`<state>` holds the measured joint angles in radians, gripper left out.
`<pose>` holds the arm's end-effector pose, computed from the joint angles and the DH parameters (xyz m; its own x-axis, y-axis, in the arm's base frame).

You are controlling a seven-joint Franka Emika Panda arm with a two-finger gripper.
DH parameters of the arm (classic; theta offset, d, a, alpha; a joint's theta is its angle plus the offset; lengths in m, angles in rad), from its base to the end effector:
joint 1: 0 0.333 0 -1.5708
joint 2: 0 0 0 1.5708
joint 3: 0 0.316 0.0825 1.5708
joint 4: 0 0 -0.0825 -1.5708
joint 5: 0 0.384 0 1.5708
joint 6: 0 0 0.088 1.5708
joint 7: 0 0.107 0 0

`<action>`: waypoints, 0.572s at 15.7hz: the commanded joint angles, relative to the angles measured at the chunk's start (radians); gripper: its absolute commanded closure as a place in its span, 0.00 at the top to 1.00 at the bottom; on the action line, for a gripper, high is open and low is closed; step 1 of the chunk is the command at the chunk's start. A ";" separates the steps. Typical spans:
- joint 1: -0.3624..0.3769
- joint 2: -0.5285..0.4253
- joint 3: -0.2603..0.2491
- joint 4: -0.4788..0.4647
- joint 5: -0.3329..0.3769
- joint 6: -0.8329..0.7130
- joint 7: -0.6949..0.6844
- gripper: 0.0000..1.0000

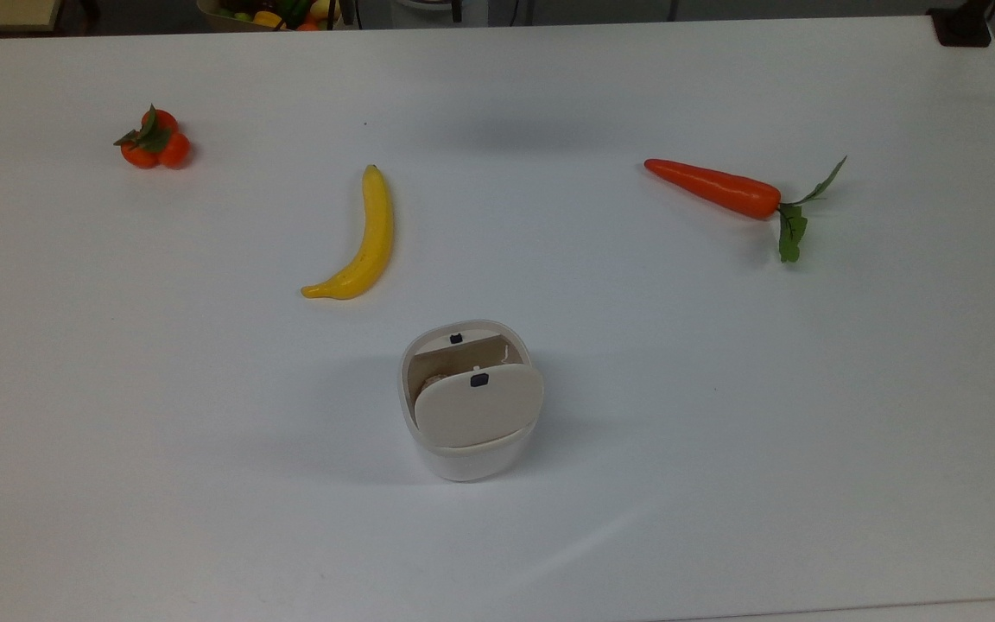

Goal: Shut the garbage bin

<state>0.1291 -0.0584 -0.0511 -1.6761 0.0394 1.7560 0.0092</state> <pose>0.5514 0.0458 0.6239 0.9887 0.0605 0.1372 0.0670 -0.9968 -0.0436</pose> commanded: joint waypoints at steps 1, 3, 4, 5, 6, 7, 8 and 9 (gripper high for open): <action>0.018 -0.008 -0.013 -0.022 -0.001 0.019 -0.006 1.00; 0.018 -0.008 -0.013 -0.022 0.001 0.019 -0.006 1.00; 0.018 -0.008 -0.013 -0.022 0.001 0.017 -0.006 1.00; 0.018 -0.008 -0.013 -0.022 0.002 0.017 -0.006 1.00; 0.018 -0.008 -0.012 -0.025 0.002 0.016 -0.017 1.00; 0.018 -0.008 -0.009 -0.027 0.002 0.016 -0.017 1.00; 0.018 -0.008 -0.007 -0.028 0.002 0.017 -0.018 1.00; 0.018 -0.008 -0.007 -0.031 0.002 0.023 -0.020 1.00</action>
<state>0.1335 -0.0535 -0.0511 -1.6803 0.0394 1.7560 0.0085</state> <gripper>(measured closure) 0.000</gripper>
